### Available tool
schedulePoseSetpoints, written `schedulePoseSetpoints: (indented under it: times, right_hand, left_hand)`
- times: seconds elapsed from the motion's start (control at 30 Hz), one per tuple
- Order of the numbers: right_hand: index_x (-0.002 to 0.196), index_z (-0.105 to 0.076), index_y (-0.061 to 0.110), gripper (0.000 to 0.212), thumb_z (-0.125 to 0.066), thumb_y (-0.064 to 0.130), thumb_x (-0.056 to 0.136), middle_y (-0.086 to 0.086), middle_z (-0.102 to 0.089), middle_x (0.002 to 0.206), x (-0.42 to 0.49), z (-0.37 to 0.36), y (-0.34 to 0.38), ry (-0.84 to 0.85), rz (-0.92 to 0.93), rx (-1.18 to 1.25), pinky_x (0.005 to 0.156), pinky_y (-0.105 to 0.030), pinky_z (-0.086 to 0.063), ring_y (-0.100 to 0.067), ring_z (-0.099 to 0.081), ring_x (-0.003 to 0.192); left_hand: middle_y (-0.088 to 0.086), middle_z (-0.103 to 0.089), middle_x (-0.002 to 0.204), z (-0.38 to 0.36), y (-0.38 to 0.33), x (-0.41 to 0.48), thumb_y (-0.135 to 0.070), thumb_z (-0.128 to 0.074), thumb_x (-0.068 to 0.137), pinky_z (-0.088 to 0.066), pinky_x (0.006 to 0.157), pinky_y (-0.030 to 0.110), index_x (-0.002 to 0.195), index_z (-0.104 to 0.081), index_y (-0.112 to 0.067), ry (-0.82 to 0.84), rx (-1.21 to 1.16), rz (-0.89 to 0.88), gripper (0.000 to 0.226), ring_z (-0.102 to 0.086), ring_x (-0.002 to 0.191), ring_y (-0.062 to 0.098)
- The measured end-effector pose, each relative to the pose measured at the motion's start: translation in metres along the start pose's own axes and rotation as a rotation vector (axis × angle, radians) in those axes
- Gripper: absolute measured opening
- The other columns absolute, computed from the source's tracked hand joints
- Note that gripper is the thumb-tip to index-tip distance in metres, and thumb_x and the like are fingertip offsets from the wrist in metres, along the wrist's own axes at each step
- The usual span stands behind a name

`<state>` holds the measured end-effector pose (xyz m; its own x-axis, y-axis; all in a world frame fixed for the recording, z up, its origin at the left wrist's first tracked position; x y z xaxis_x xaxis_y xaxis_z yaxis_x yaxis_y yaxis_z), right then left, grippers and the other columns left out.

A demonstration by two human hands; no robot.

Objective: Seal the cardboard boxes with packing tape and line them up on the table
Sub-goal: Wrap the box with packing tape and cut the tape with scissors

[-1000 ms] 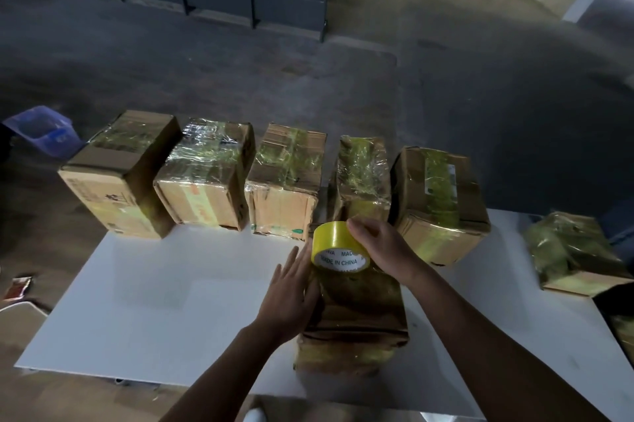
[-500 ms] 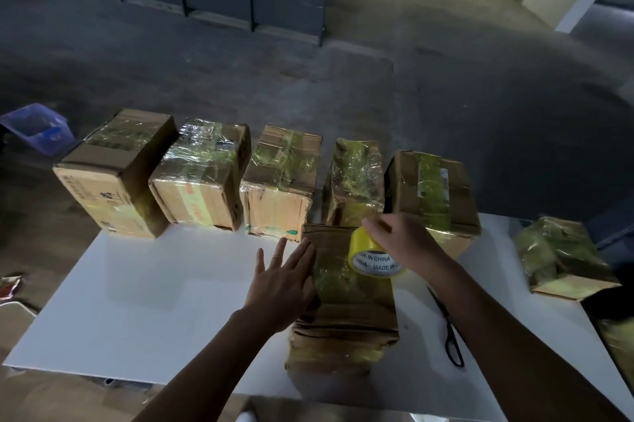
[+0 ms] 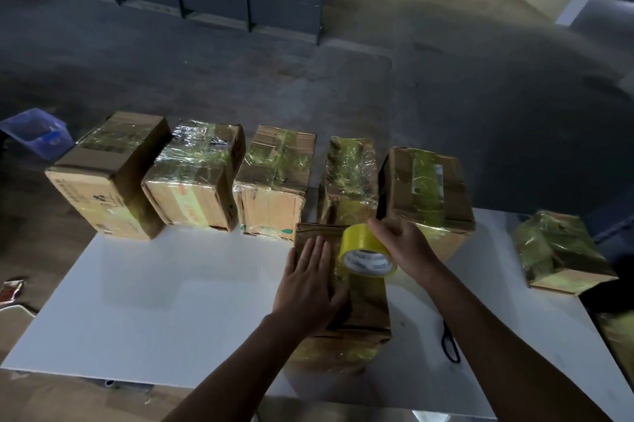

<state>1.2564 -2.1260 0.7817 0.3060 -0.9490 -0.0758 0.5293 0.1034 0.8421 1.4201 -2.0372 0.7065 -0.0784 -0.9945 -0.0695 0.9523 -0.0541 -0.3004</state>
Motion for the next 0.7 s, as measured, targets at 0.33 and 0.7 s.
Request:
schedulePoseSetpoints:
  times: [0.33, 0.7]
  right_hand:
    - [0.058, -0.046, 0.013, 0.045, -0.057, 0.040, 0.092, 0.000, -0.038, 0.053, 0.004, 0.020, 0.006, -0.057, 0.036, -0.294, 0.050, -0.028, -0.026, -0.012, -0.035, 0.048]
    - [0.113, -0.067, 0.010, 0.027, -0.049, 0.023, 0.098, 0.002, -0.066, 0.105, -0.015, 0.026, -0.031, -0.158, -0.081, 0.195, 0.085, -0.022, -0.042, -0.013, -0.059, 0.107]
  left_hand:
    - [0.010, 0.004, 0.162, 0.008, -0.007, 0.008, -0.069, 0.004, 0.078, 0.007, 0.119, 0.048, 0.153, -0.002, -0.009, 0.044, 0.092, 0.037, 0.097, 0.010, 0.149, 0.022]
    - [0.010, 0.007, 0.162, -0.010, -0.036, 0.025, -0.068, -0.004, 0.077, 0.009, 0.120, 0.043, 0.153, 0.003, -0.008, 0.015, 0.045, 0.016, 0.097, 0.013, 0.148, 0.021]
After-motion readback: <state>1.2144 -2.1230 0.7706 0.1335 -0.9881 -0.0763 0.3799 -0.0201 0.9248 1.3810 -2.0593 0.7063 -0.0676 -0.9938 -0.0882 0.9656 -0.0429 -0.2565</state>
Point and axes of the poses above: each hand's wrist, its own x-axis towards the middle knuckle, its own z-axis out of the back of the hand, y = z × x, the point moved 2 cm from there along x, towards the middle knuckle
